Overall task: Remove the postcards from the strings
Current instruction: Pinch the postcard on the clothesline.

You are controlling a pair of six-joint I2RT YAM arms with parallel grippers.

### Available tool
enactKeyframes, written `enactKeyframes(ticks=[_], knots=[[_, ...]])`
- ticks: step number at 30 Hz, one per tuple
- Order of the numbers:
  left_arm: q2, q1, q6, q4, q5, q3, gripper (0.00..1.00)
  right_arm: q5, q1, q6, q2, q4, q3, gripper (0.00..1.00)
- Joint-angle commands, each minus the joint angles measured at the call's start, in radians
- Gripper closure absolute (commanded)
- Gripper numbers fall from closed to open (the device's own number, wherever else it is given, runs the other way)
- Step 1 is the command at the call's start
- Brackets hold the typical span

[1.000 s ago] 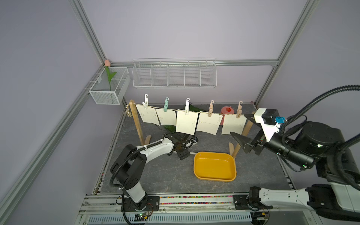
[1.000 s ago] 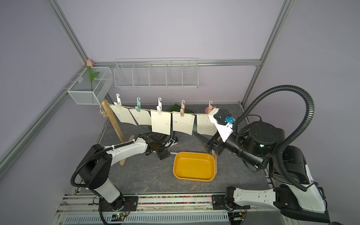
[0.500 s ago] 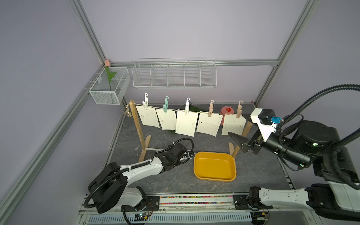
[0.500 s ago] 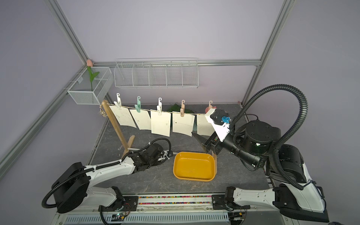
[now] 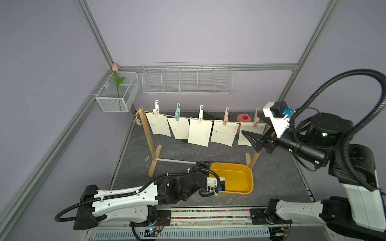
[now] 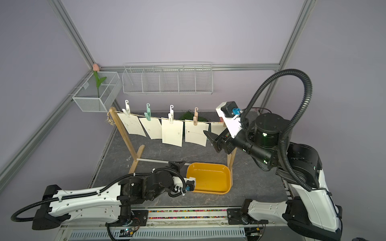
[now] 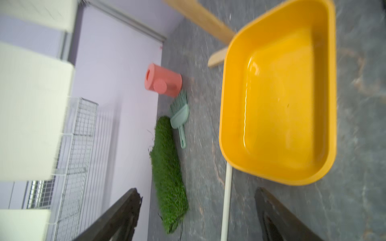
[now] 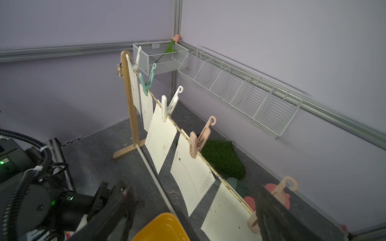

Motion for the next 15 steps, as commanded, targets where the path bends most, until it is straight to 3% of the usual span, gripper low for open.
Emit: enactKeyframes(ticks=[1,6,8,15], knots=[[0.044,-0.05,-0.048,-0.021,0.073,0.069,0.13,-0.206,-0.045,0.056,0.051,-0.067,0.06,0.11],[0.056,-0.051,-0.159,0.193,0.209,0.104,0.12,-0.245,-0.087,0.067,0.07,-0.122,0.153,0.11],[0.054,-0.048,-0.148,0.289,0.232,0.093,0.1,-0.231,-0.112,0.07,0.068,-0.153,0.18,0.11],[0.101,0.088,-0.195,0.364,0.423,0.183,0.1,-0.136,-0.162,0.066,-0.01,-0.158,0.184,0.11]])
